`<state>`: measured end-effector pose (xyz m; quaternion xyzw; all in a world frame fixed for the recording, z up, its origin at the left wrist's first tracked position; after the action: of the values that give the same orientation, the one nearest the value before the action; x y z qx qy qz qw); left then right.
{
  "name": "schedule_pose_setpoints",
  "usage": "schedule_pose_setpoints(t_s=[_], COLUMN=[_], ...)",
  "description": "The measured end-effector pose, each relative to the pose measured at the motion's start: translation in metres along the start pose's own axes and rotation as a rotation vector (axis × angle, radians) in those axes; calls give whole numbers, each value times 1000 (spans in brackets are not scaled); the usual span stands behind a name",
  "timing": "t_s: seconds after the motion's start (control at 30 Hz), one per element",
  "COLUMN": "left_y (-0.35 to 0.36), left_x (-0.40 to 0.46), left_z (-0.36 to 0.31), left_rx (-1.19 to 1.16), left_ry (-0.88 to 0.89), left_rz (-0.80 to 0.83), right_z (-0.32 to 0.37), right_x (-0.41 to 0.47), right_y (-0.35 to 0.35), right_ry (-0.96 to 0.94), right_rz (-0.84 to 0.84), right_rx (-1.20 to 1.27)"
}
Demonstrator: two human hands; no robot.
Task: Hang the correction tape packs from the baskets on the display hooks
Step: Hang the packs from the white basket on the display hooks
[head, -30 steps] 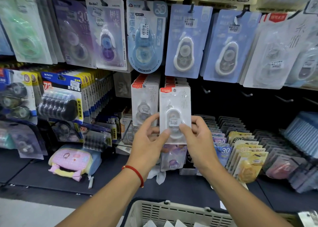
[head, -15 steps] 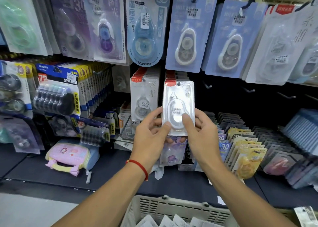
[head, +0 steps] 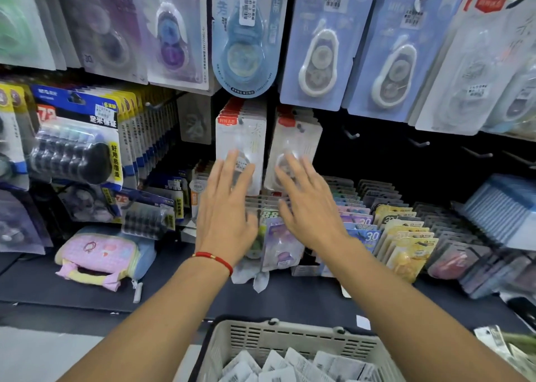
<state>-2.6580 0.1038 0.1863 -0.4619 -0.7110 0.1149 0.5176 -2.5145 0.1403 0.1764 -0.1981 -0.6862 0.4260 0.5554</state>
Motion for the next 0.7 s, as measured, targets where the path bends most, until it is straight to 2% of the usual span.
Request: schedule_pose_setpoints(t_s=[0.13, 0.3, 0.53, 0.7], left_y=[9, 15, 18, 15], left_x=[-1, -4, -4, -6], left_z=[8, 12, 13, 12], left_rx=[-4, -21, -52, -7], left_ry=[0, 1, 2, 30], left_rz=[56, 84, 102, 89], right_z=[-8, -23, -49, -53], right_x=[33, 56, 75, 57], right_y=[9, 31, 52, 31], right_ry=[41, 67, 88, 61], right_rz=[6, 95, 258, 199], right_rx=[-79, -137, -31, 93])
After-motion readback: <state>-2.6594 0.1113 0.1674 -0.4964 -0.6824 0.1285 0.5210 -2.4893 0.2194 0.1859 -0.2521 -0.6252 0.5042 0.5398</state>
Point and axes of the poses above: each hand's wrist, its own x-axis towards the middle knuckle, its own y-axis out of the palm, z = x × y, the point moved 10 cm from there along x, towards the middle knuckle, and after that the axes turned 9 degrees about -z, right-handed, at the moved point
